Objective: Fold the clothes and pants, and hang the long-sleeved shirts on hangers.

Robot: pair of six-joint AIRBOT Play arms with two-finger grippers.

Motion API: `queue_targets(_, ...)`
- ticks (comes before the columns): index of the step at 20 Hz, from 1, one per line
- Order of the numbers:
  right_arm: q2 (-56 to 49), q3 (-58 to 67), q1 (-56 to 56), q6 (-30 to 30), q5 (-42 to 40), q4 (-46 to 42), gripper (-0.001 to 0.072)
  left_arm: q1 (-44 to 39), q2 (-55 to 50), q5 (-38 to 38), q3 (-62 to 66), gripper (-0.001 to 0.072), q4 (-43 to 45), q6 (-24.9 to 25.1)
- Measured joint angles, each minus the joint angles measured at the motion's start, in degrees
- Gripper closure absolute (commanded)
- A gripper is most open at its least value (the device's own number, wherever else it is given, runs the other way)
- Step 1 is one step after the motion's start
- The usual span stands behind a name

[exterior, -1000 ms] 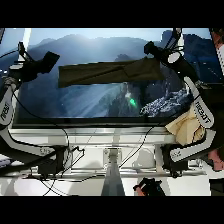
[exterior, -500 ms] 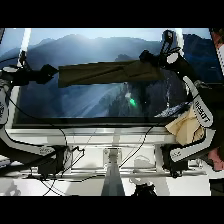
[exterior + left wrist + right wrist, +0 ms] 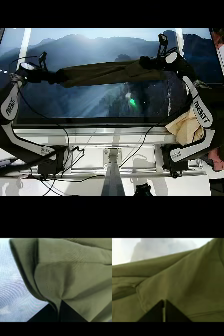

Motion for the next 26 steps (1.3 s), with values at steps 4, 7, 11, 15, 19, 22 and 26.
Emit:
queue_targets(4, 0.00, 3.50, 2.95, 0.02, 0.52, 0.26, 0.0698, 0.22, 4.92, -7.78, 6.25, 0.0691, -0.28, 0.00)
queue_targets(7, -0.55, 5.79, 7.93, 1.27, 0.66, 0.35, 0.0698, 0.22, 10.49, -17.57, 8.96, 0.0691, -0.20, -1.11)
queue_targets(11, -3.26, 7.85, 17.29, 4.39, -0.28, 1.31, 0.0699, 0.04, 18.73, -24.98, 10.16, 0.0691, -0.20, -3.30)
queue_targets(15, -6.23, 9.94, 27.82, 6.23, -0.50, 6.82, 0.0698, 0.00, 25.29, -27.12, 10.47, 0.0691, 1.40, -3.82)
queue_targets(19, -7.43, 11.80, 37.33, 6.71, -1.88, 11.21, 0.0698, -0.13, 27.26, -27.63, 10.54, 0.0691, 4.55, -6.23)
queue_targets(22, -7.61, 12.79, 39.98, 6.91, -3.23, 11.37, 0.0698, -1.33, 26.77, -26.86, 10.54, 0.0691, 5.35, -7.50)
queue_targets(26, -5.86, 13.27, 35.04, 6.93, -2.93, 3.91, 0.0698, -6.29, 23.98, -20.15, 10.54, 0.0690, 3.48, -8.17)
